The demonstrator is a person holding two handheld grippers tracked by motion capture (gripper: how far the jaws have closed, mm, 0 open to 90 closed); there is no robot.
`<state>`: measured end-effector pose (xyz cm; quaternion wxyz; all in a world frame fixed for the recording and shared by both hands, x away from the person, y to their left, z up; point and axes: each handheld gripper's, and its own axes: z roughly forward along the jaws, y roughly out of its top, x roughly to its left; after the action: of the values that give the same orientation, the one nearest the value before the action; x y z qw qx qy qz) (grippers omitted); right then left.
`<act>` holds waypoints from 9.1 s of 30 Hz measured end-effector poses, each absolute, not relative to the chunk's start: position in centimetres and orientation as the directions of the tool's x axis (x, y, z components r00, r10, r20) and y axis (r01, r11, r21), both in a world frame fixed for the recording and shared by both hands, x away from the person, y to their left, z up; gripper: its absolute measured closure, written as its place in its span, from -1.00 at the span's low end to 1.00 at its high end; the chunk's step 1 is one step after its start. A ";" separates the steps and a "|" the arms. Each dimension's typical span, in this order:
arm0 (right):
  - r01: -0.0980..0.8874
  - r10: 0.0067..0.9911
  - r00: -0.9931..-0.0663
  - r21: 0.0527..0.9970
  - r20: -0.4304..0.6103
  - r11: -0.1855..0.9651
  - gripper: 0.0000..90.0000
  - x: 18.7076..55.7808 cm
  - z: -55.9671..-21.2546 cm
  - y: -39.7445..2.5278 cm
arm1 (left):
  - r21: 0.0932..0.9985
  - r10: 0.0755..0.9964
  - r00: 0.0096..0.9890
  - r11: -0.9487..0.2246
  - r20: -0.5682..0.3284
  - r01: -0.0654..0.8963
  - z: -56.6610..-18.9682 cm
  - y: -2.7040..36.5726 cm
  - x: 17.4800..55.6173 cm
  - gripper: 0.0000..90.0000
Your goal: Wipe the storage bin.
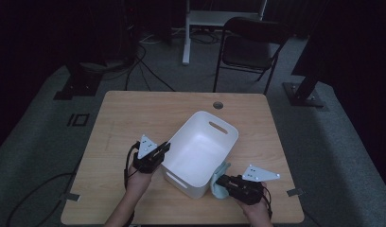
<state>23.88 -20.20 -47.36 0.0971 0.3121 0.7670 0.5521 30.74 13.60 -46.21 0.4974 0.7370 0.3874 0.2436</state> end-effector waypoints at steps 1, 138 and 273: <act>0.368 0.593 -0.785 0.906 0.182 0.209 0.57 23.9 -47.4 -19.9 | 0.922 0.811 0.584 -0.205 -0.028 0.329 -46.2 13.6 30.8 0.92; 0.439 0.764 -0.635 0.868 0.116 0.232 0.79 25.3 -48.7 -25.8 | 0.906 0.742 0.661 -0.200 -0.108 0.373 -45.2 14.7 30.1 0.46; 0.456 0.782 -0.598 0.877 0.177 0.151 0.78 25.1 -49.2 -28.8 | 0.901 0.512 0.853 -0.316 -0.101 0.296 -45.1 8.4 46.1 0.77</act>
<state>25.06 -28.75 -49.21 0.1627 0.4179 0.7408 0.5001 46.12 8.44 -45.07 0.5283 0.8047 0.2510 0.1019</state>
